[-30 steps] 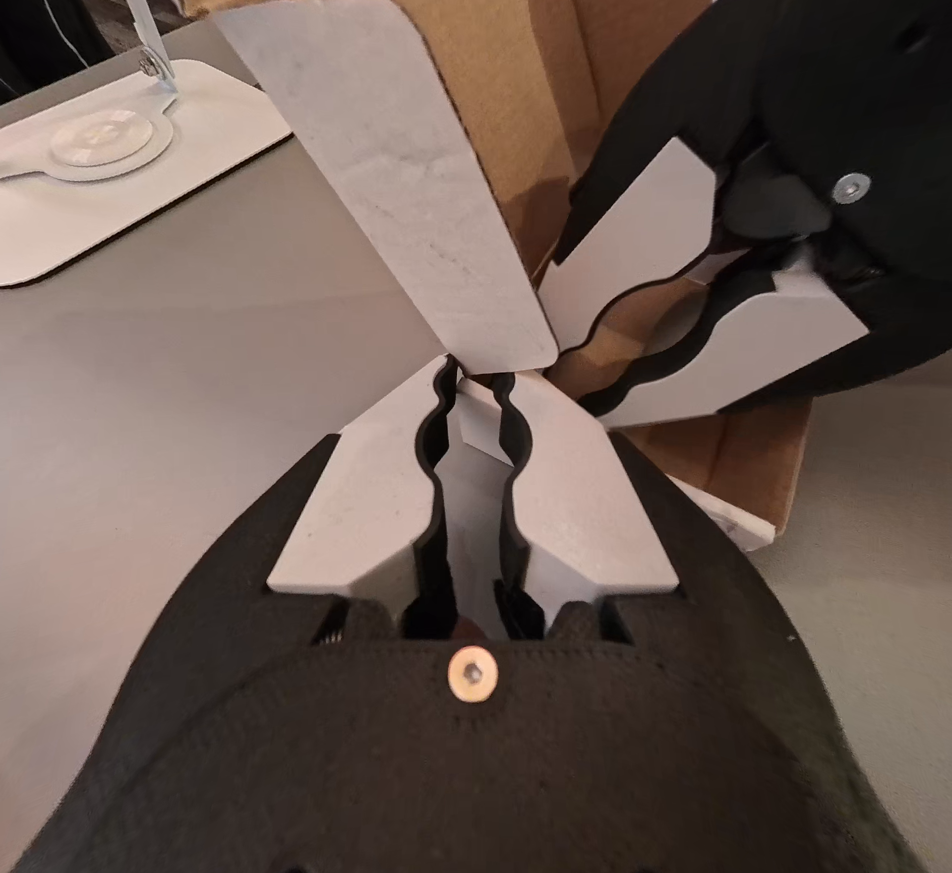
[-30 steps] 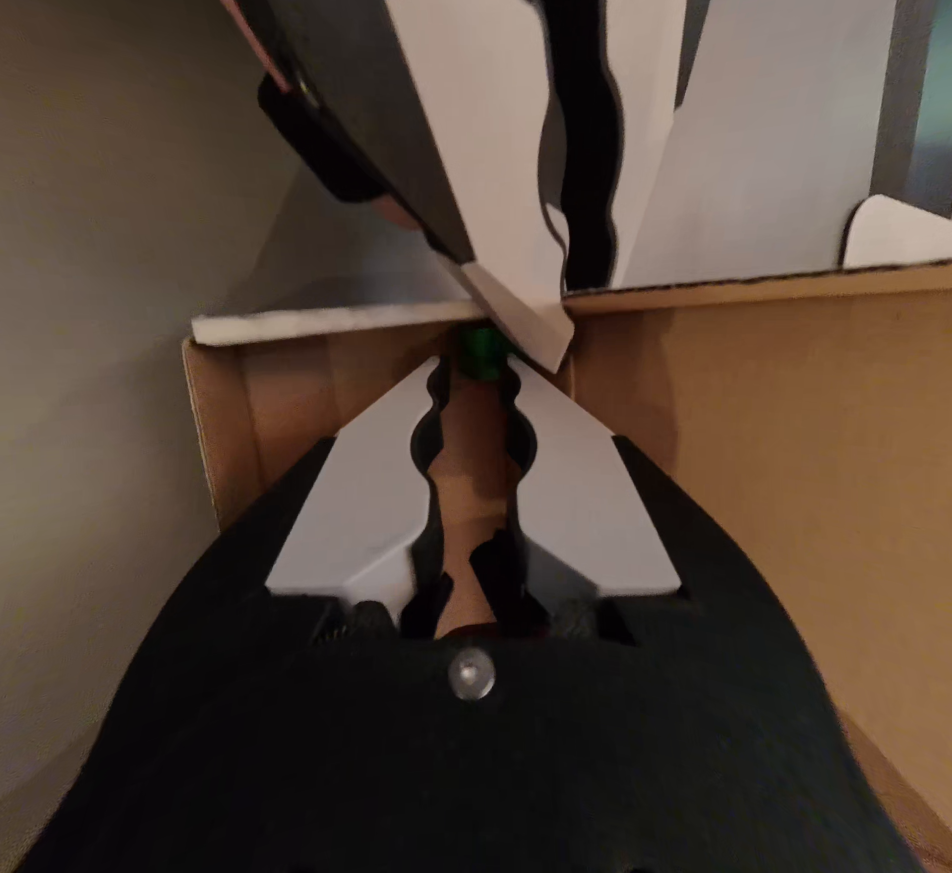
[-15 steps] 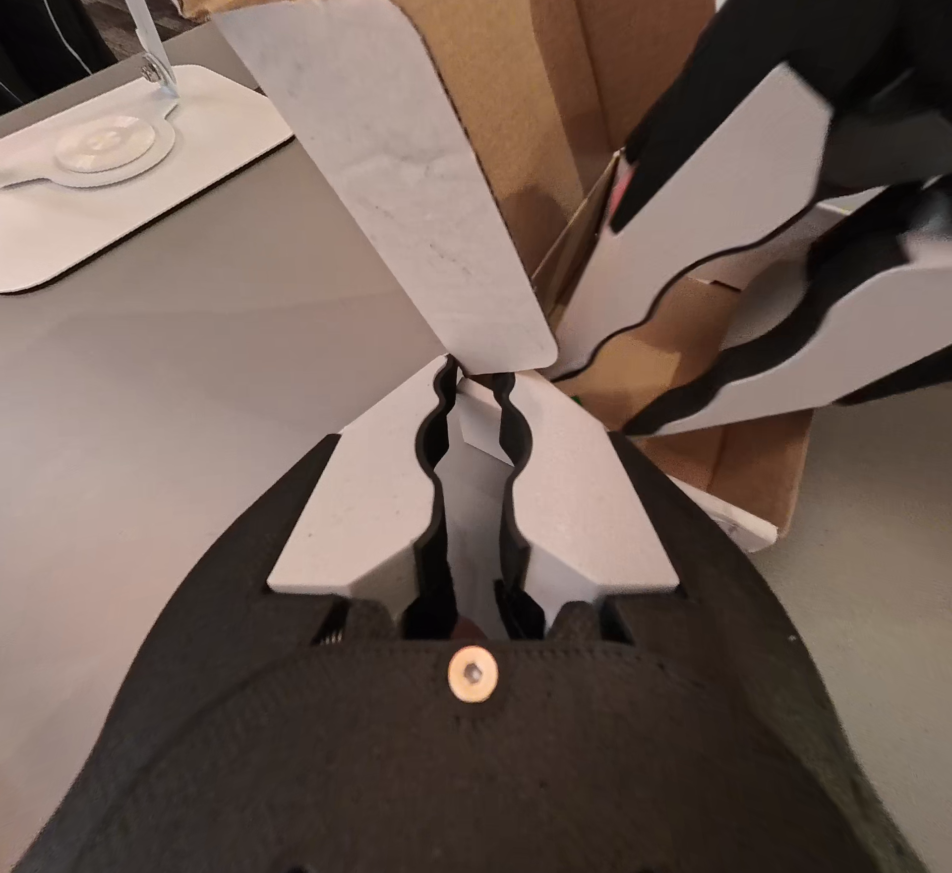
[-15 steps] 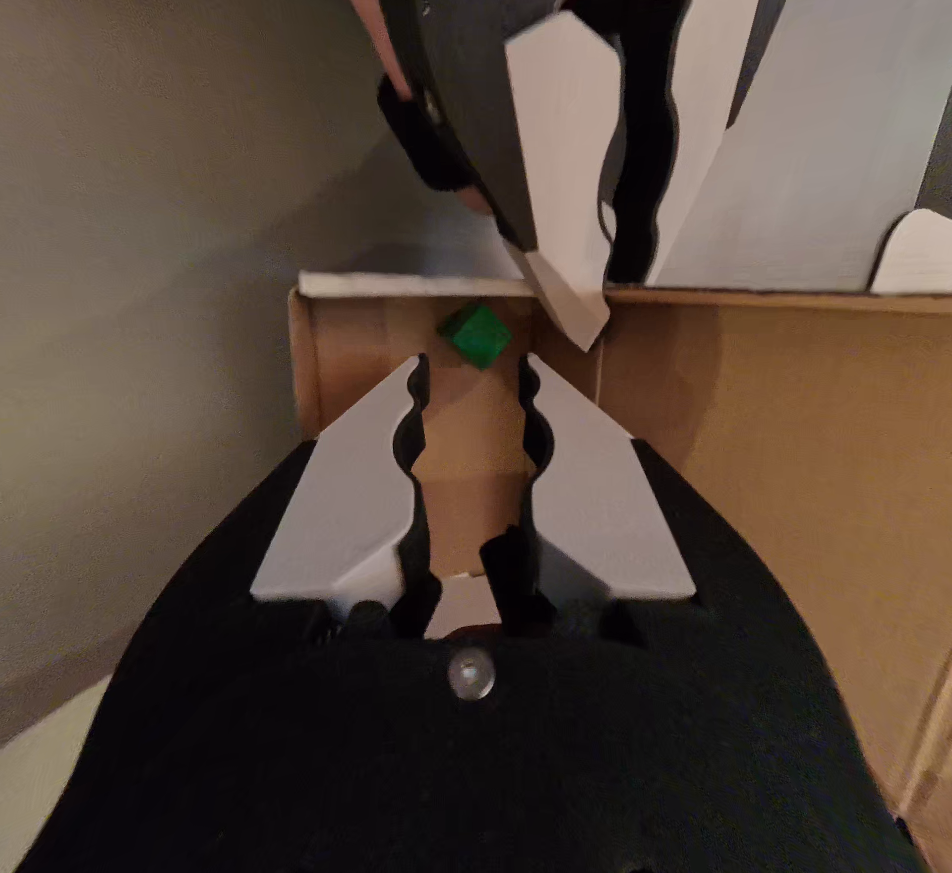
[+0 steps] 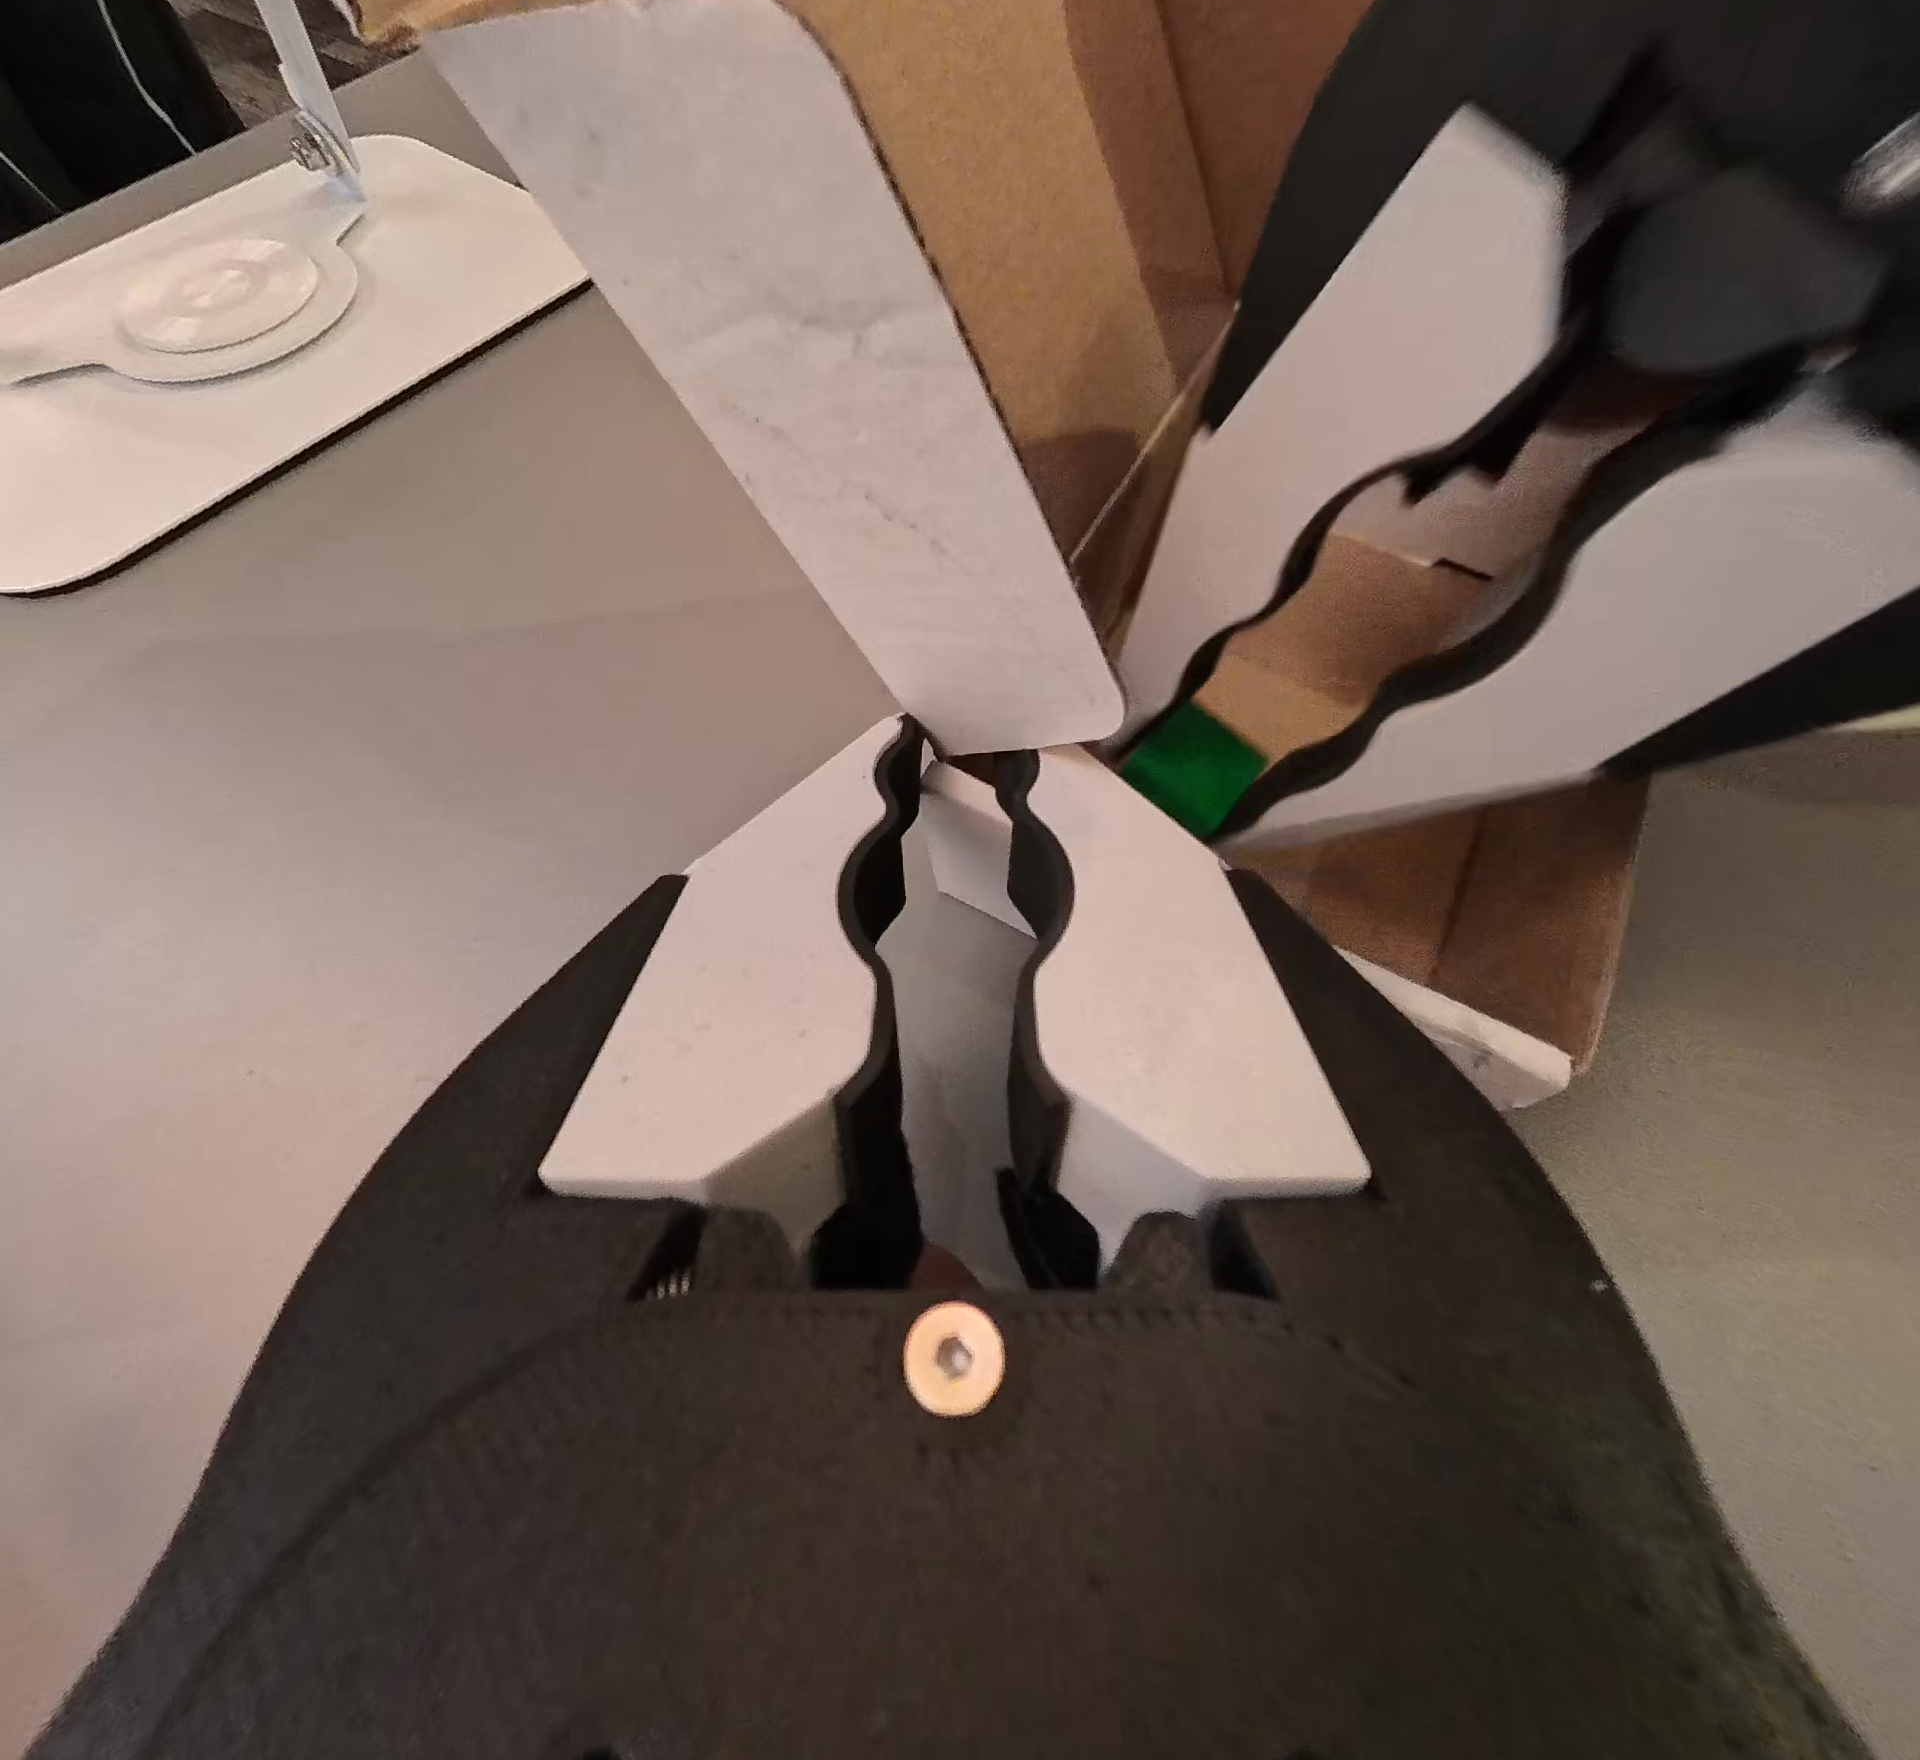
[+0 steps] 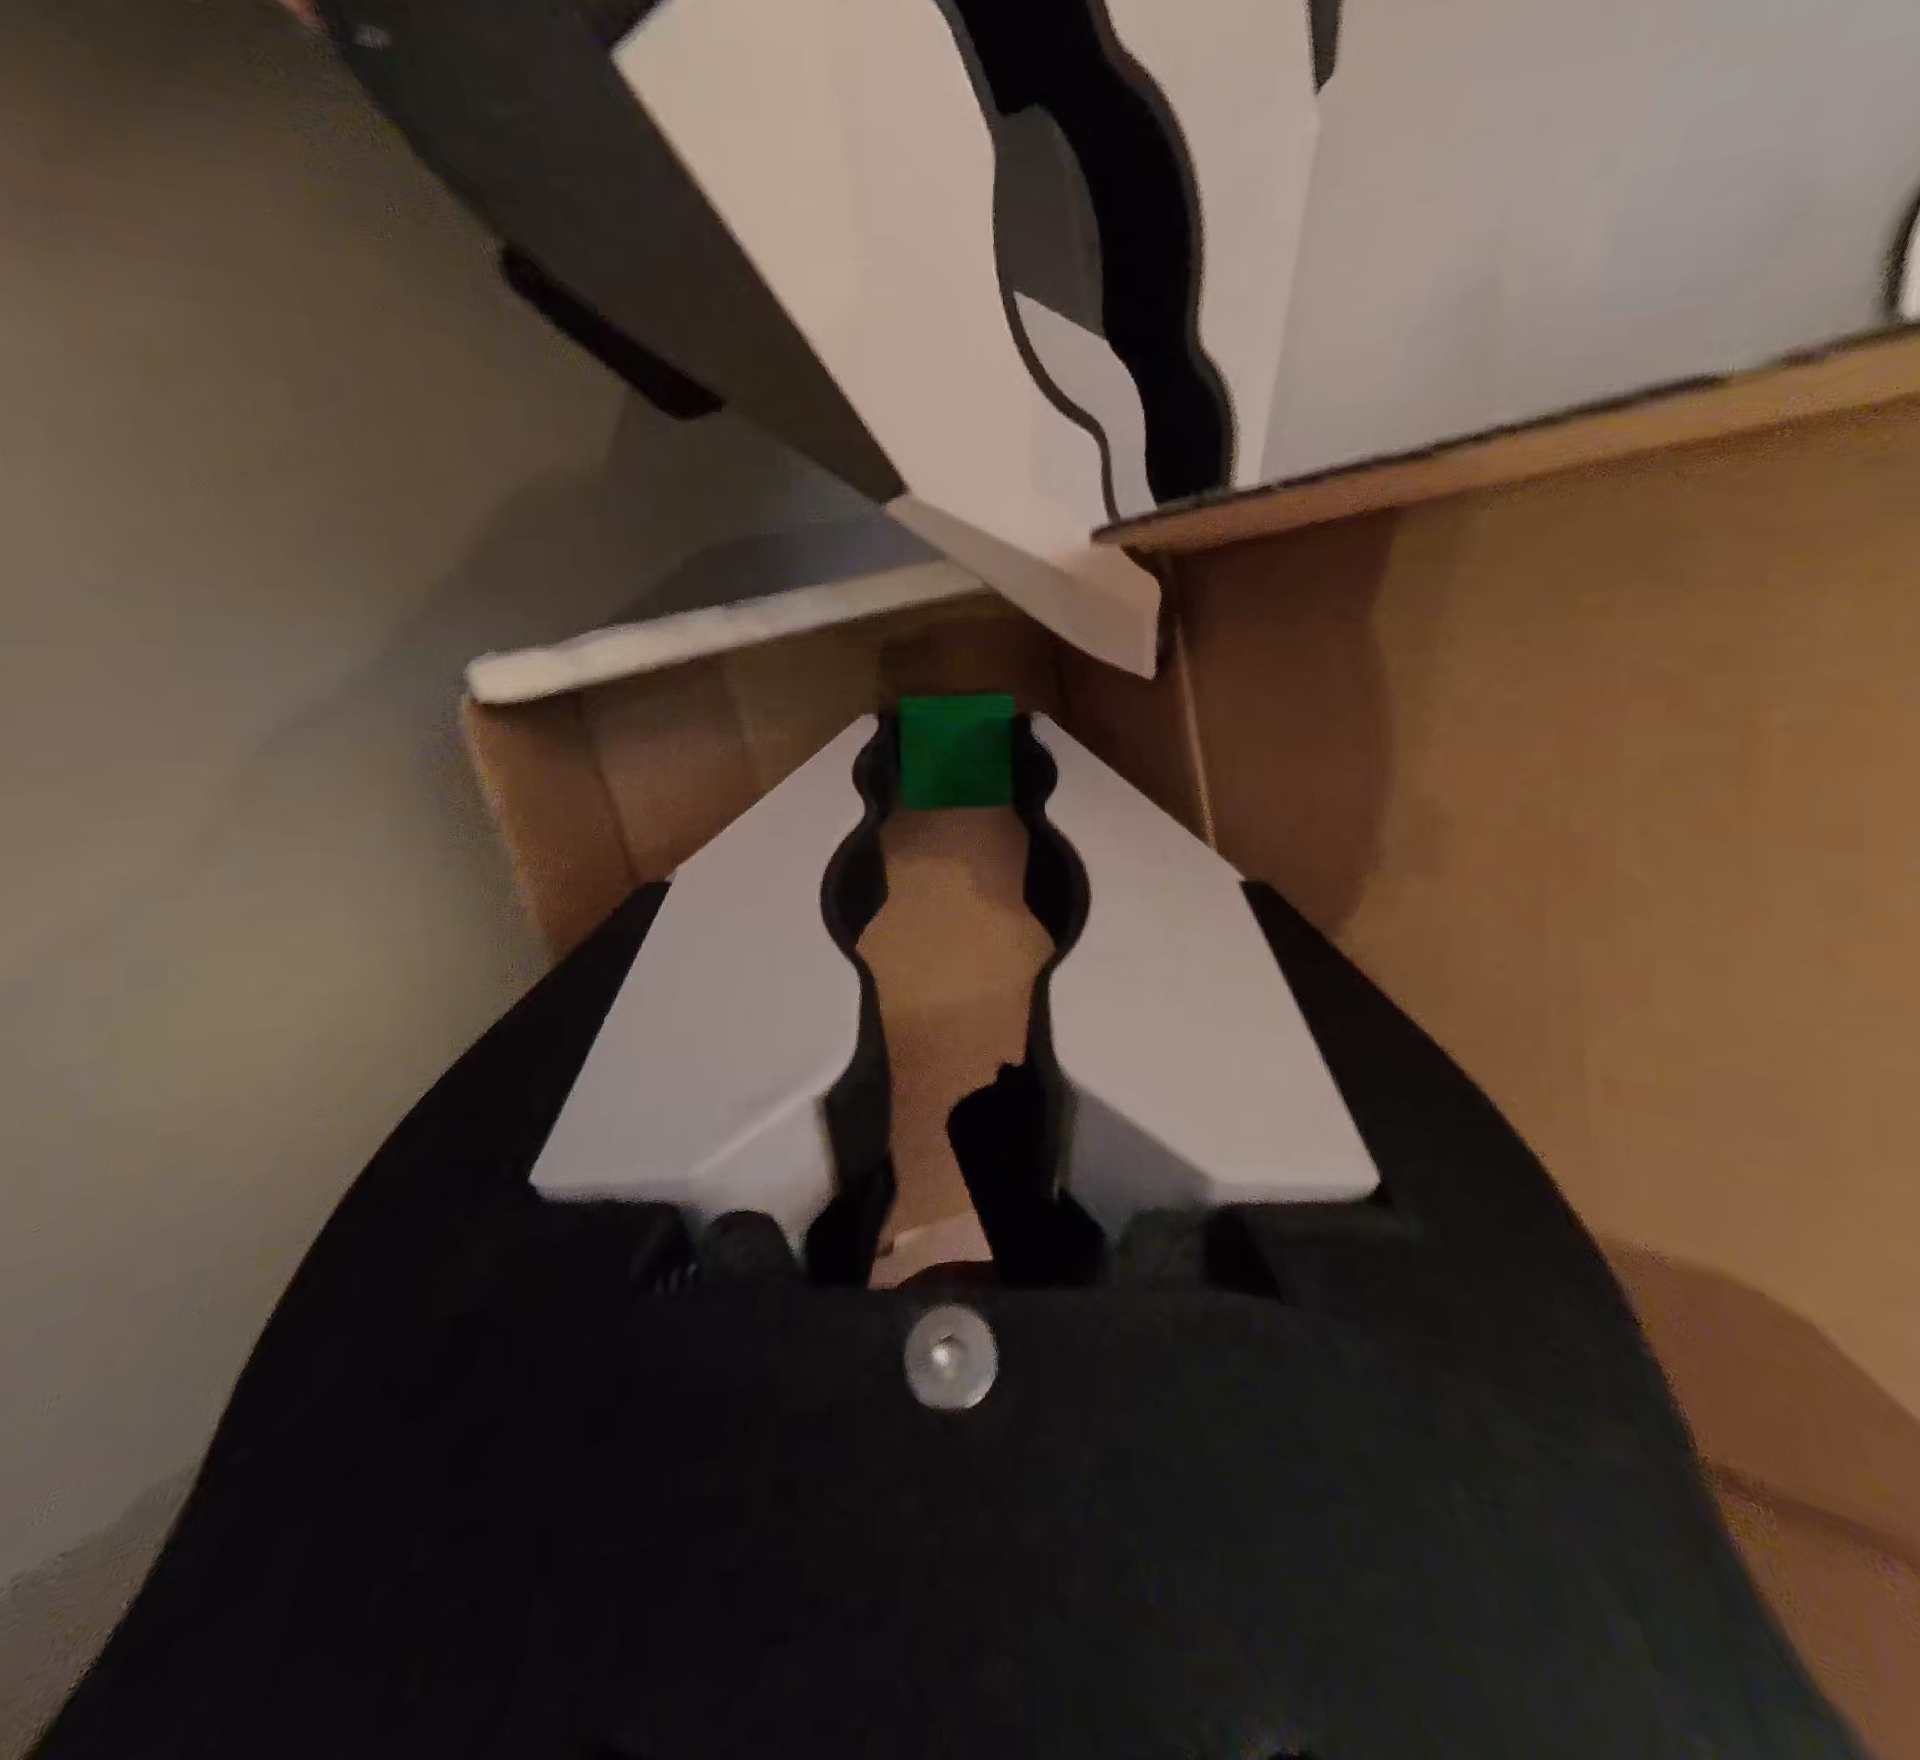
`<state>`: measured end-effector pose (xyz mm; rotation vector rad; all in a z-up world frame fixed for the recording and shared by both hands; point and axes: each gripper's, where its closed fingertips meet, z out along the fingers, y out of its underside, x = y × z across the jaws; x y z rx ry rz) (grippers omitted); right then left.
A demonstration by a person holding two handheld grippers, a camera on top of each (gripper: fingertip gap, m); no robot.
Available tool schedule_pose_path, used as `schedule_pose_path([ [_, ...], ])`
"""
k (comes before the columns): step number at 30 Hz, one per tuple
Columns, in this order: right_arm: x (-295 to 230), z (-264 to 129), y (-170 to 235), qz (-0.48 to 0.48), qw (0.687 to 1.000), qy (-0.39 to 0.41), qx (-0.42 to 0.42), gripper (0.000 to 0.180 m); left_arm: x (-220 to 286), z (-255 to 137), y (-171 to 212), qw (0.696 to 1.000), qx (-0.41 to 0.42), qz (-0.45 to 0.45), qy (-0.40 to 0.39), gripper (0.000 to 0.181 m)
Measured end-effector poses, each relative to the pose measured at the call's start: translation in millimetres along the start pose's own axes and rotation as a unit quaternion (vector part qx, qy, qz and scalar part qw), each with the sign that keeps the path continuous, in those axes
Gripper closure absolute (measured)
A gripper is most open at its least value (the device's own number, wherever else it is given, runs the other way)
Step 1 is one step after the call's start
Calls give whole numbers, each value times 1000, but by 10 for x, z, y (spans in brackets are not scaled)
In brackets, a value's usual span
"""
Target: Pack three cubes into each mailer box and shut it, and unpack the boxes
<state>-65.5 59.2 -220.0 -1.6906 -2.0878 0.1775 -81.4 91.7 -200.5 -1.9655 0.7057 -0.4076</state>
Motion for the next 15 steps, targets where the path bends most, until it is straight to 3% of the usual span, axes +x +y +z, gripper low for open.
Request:
schedule_pose_path([
  [3,111,-393,91,-7,999,38,13,160,-1,-4,3,1000,0,1,-1,169],
  [7,584,-1300,515,52,989,126,48,160,-1,-5,4,1000,0,4,-3,169],
  [11,1241,-2091,1574,193,956,222,13,160,-4,0,3,1000,0,0,1,169],
  [15,1452,-2197,2792,330,911,238,-70,160,-4,5,-1,1000,0,1,1,169],
])
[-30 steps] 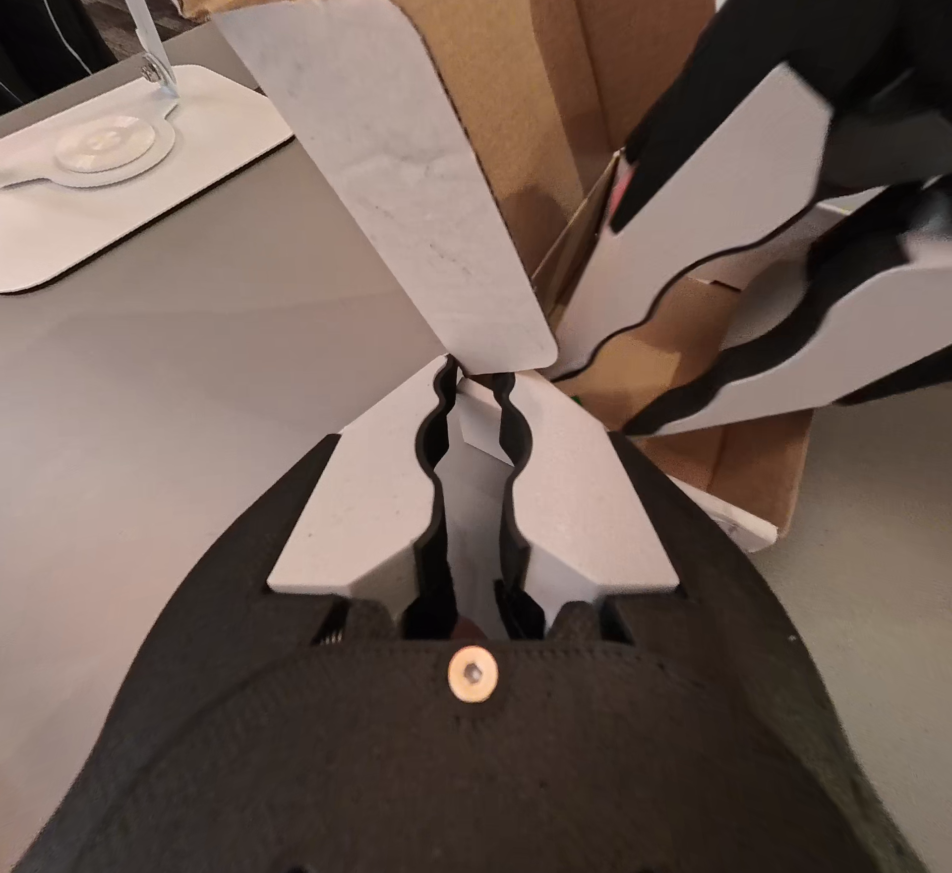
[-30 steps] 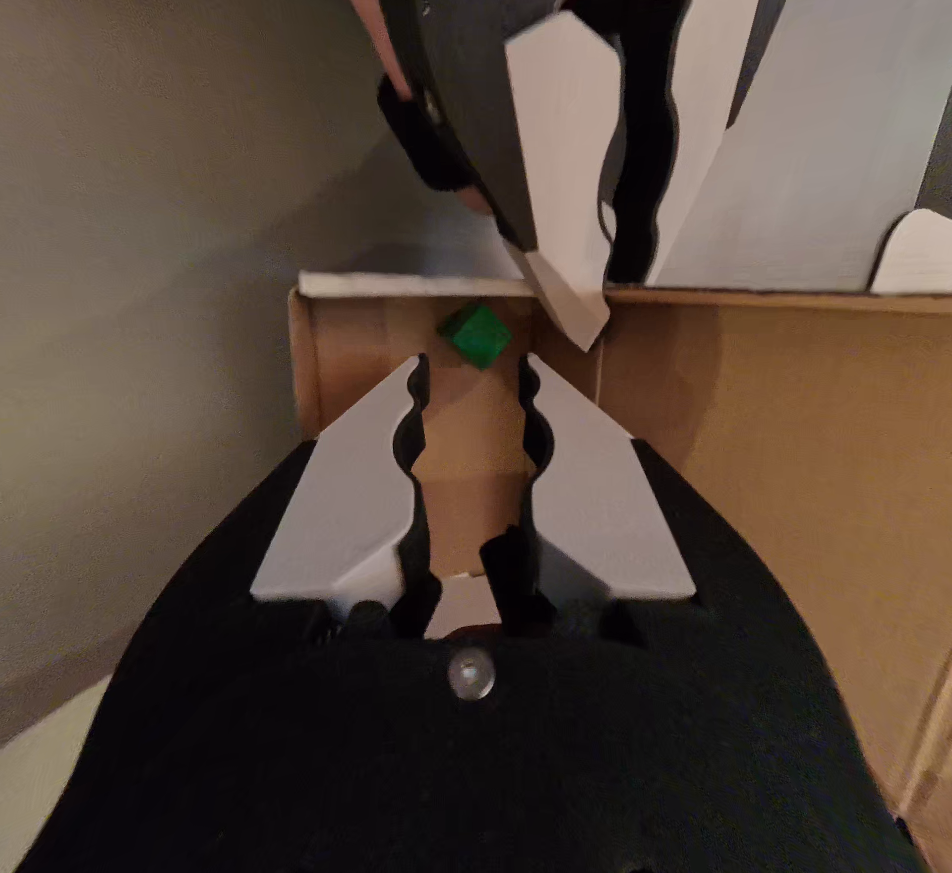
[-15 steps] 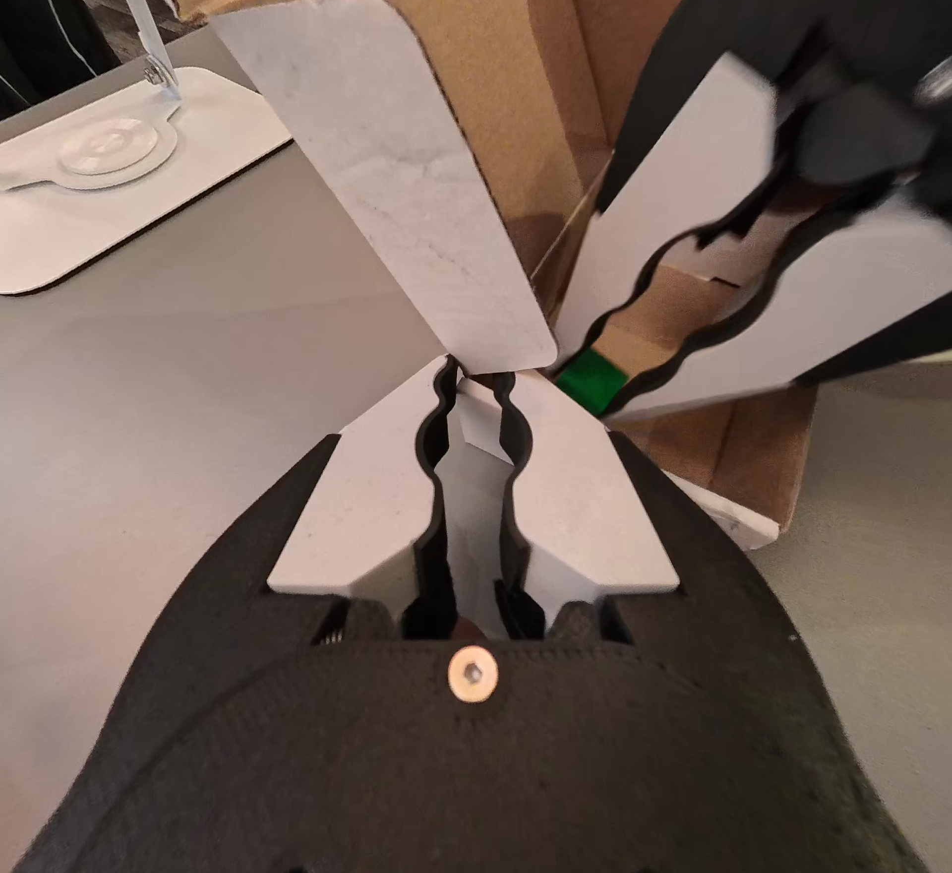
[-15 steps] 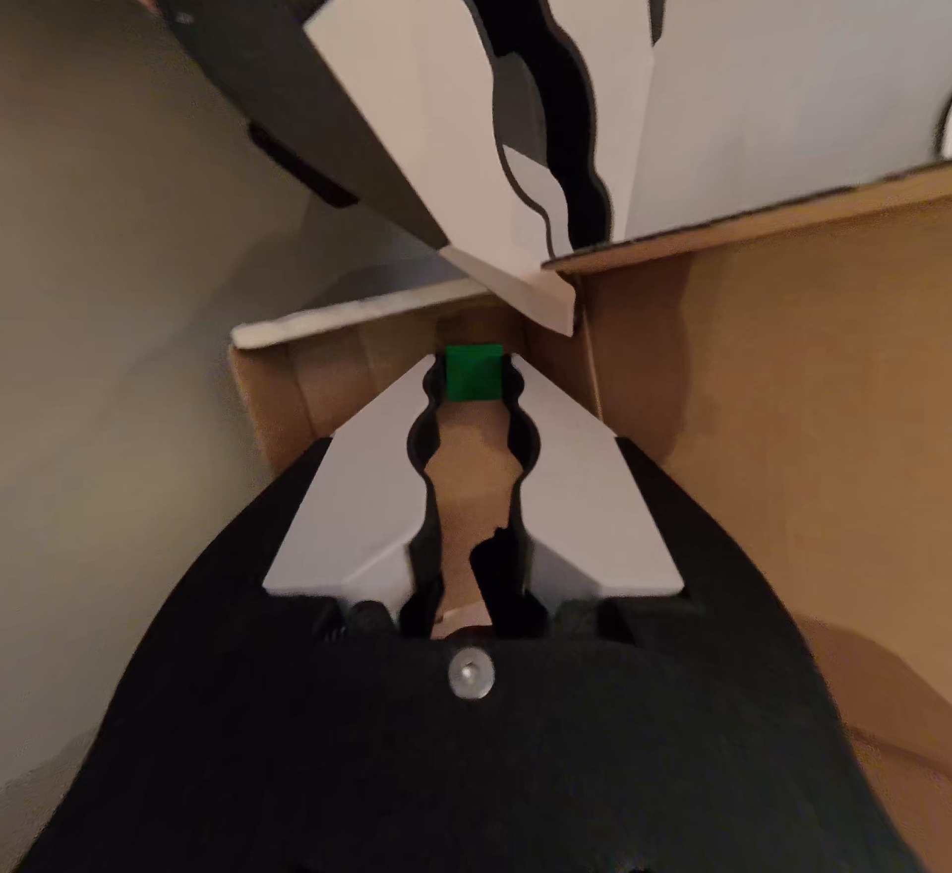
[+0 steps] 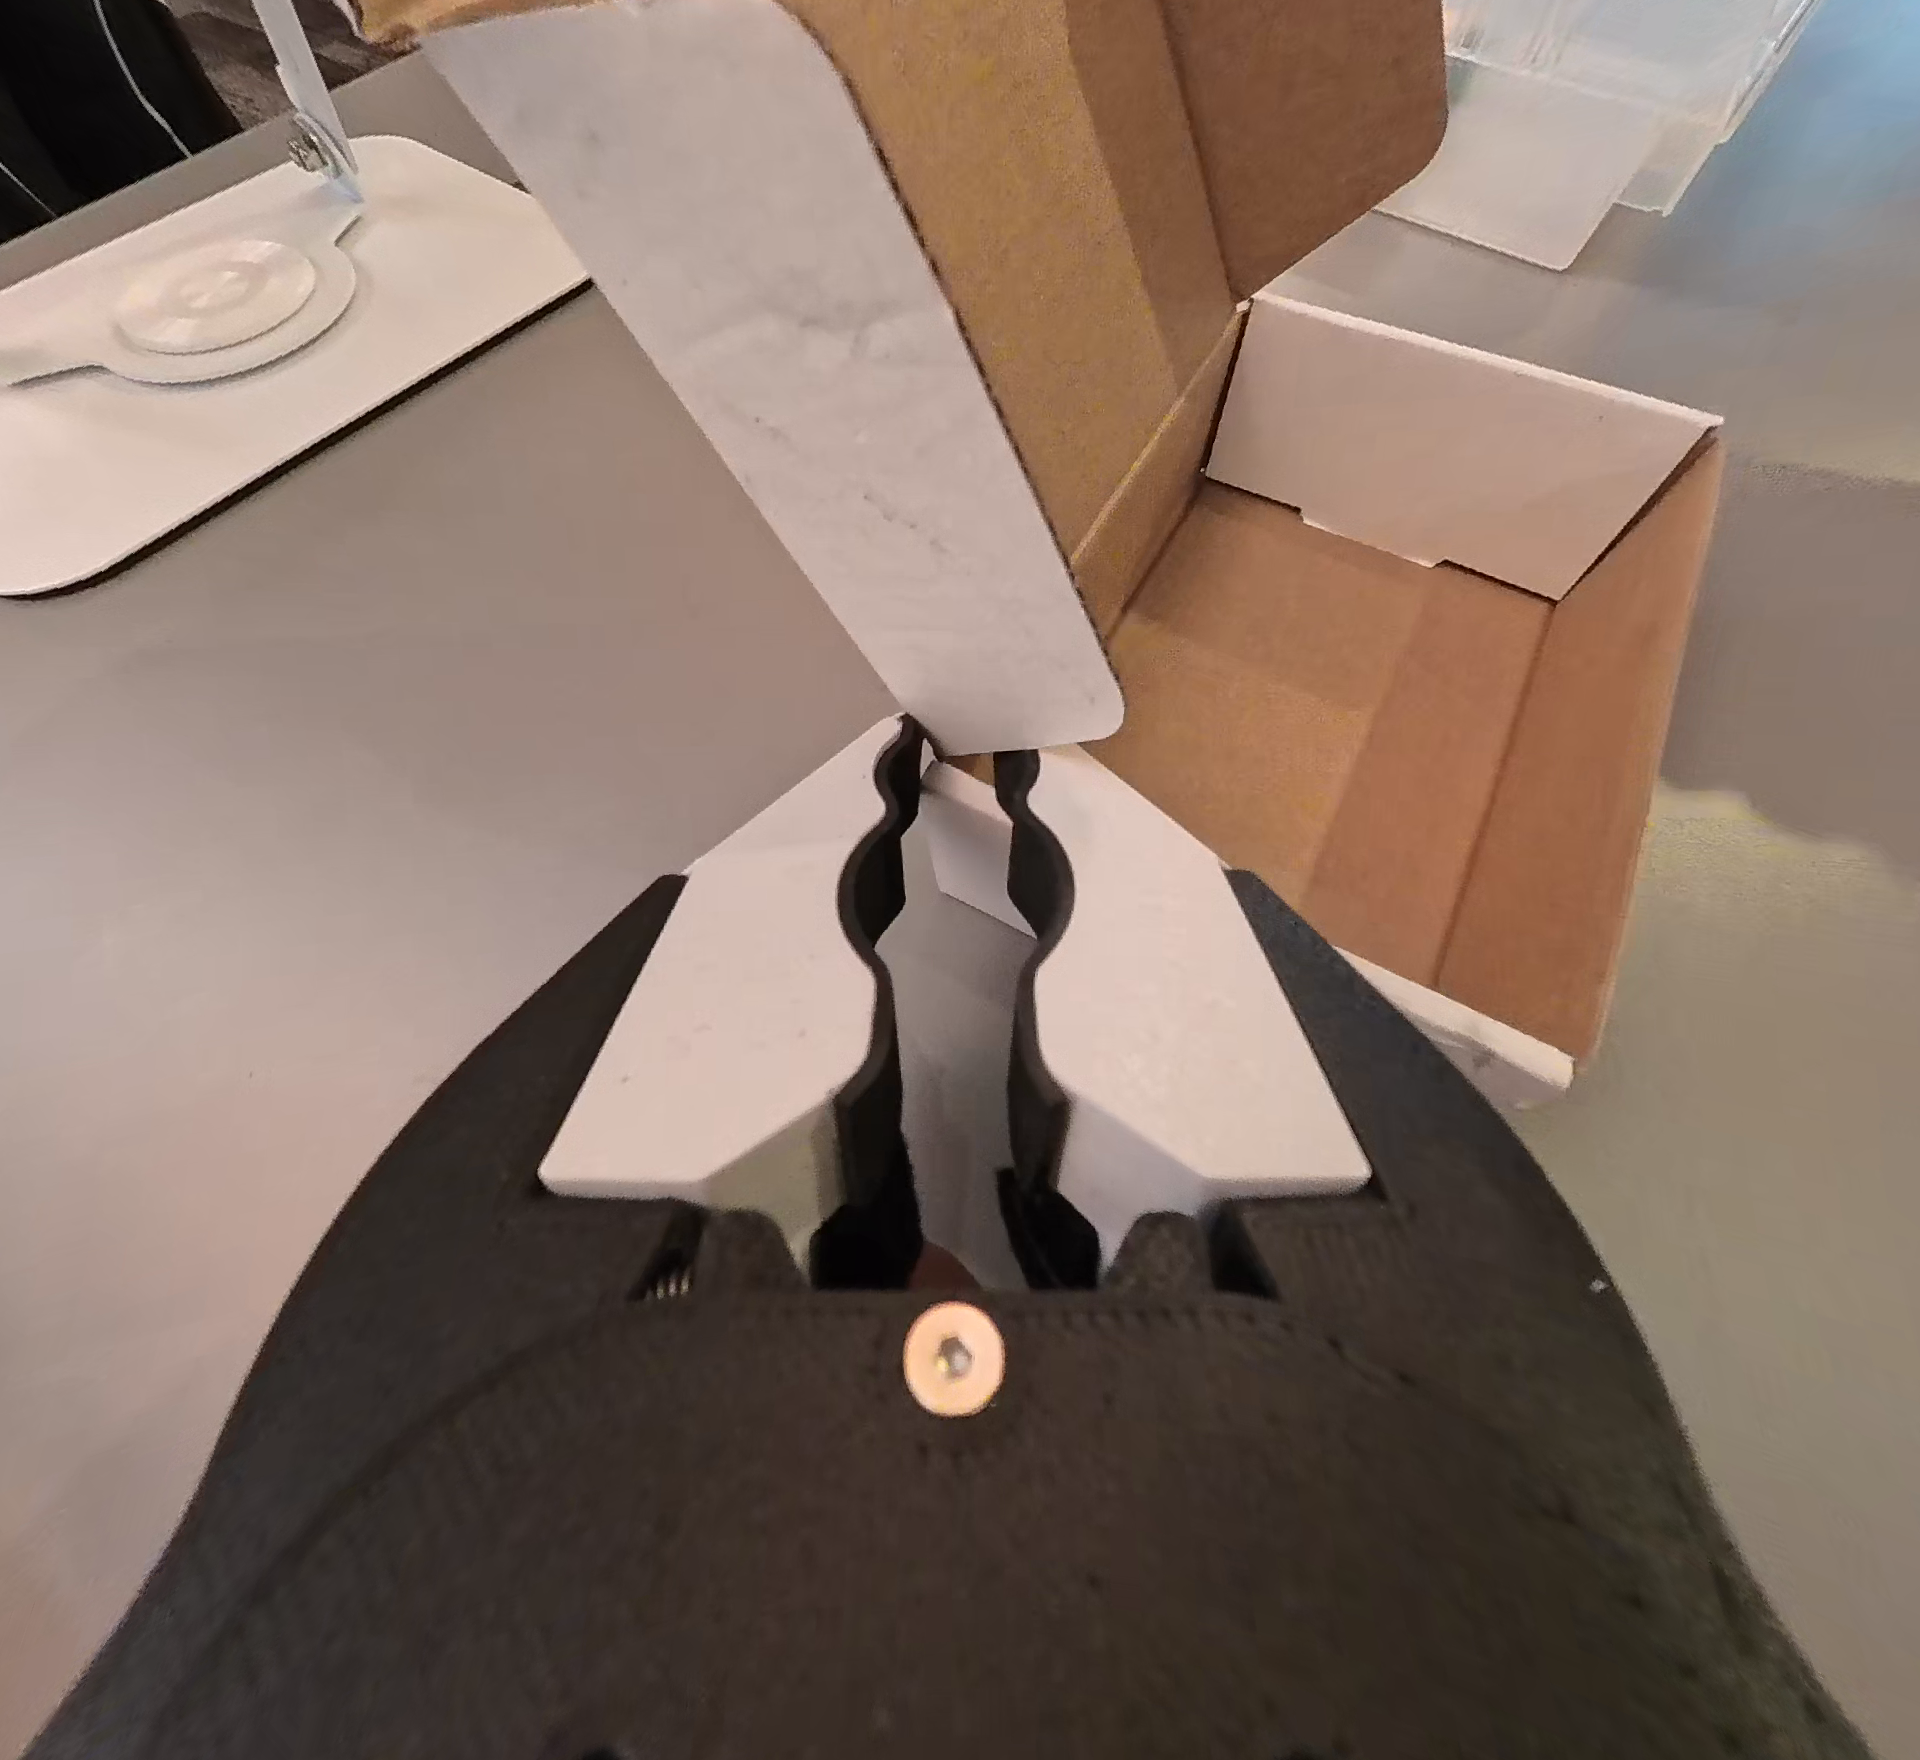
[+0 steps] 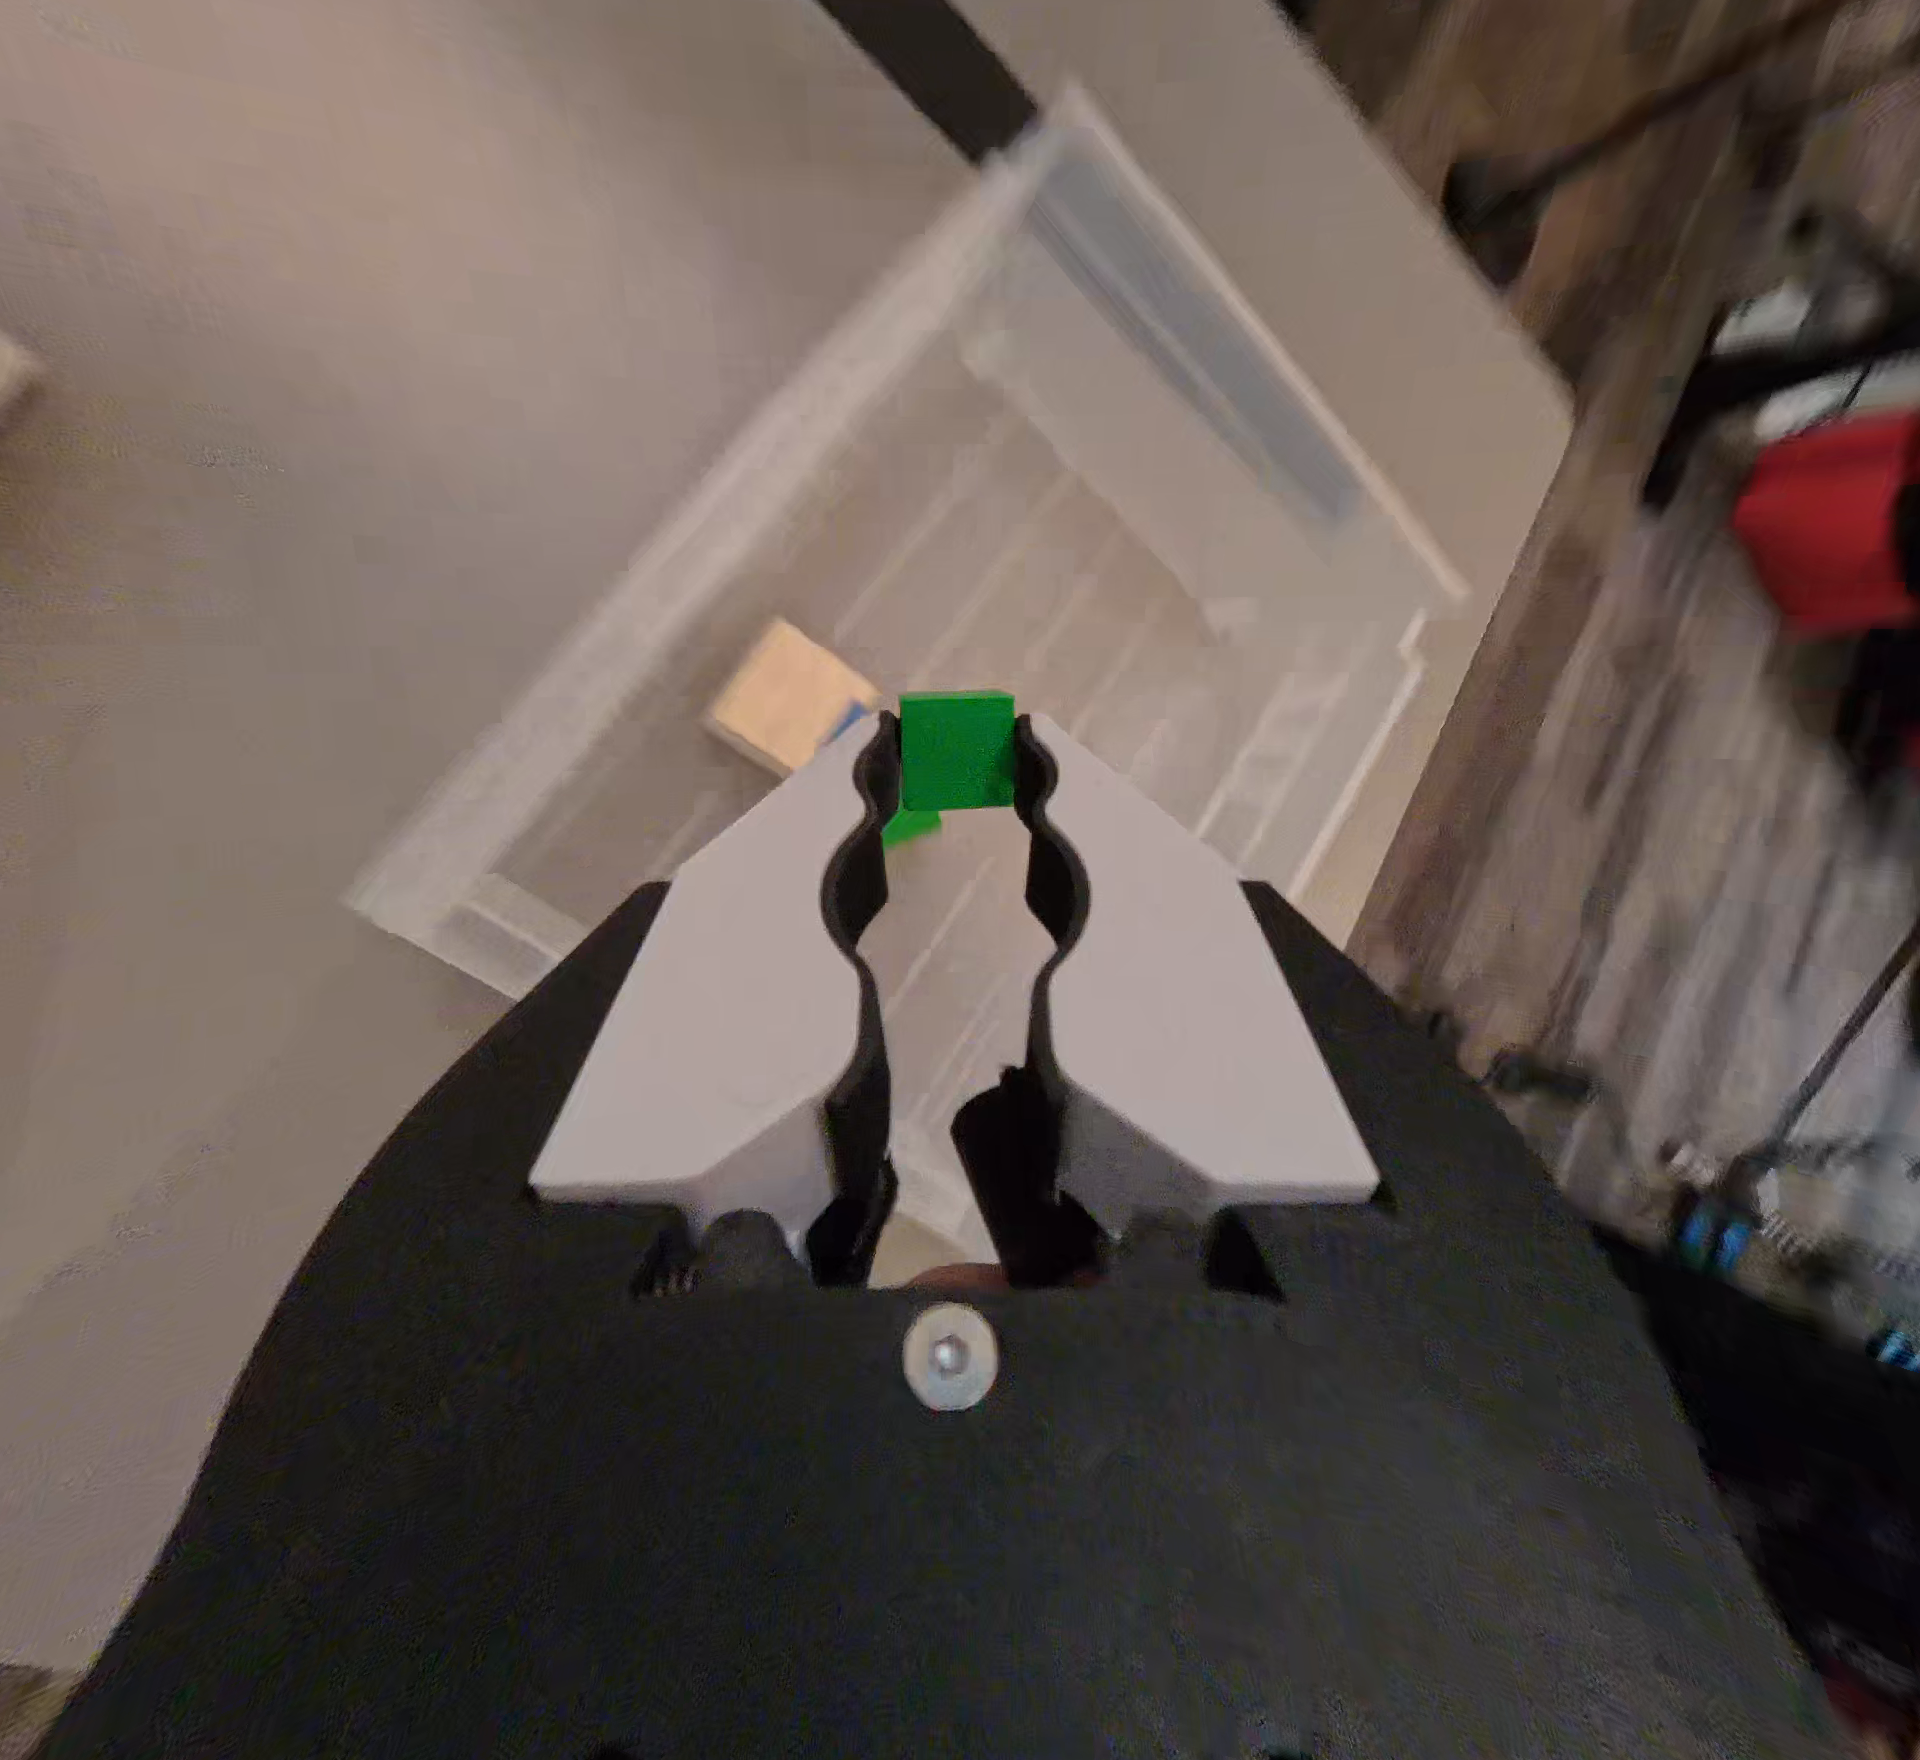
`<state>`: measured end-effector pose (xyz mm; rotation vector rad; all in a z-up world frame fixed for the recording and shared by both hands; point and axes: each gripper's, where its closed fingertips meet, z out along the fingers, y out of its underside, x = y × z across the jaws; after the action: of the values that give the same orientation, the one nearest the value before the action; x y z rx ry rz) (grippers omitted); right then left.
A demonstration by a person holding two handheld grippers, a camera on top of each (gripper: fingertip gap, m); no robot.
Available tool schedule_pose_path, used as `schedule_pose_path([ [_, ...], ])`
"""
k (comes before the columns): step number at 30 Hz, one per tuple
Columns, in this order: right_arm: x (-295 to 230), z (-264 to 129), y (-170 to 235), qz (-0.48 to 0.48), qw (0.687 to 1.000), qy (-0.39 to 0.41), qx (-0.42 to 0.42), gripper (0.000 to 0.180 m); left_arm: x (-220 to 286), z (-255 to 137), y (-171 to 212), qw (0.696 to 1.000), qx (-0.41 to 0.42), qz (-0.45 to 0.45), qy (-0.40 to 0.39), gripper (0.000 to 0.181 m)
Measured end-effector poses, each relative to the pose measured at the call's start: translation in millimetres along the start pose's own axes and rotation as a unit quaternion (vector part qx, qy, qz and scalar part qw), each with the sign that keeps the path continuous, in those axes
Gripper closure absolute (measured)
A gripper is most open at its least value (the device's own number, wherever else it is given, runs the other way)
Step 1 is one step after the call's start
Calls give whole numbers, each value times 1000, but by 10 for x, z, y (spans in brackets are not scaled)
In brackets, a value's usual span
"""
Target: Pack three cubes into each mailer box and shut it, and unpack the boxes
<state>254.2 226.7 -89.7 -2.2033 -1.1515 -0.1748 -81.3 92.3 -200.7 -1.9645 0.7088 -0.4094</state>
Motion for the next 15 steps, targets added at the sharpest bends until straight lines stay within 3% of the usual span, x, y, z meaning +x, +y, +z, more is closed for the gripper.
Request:
schedule_pose_path([
  [6,146,636,797,53,991,26,-120,160,0,1,-1,1000,0,1,-1,169],
  [15,10,1133,1210,81,976,2,-203,158,2,1,-2,1000,1,1,0,169],
])
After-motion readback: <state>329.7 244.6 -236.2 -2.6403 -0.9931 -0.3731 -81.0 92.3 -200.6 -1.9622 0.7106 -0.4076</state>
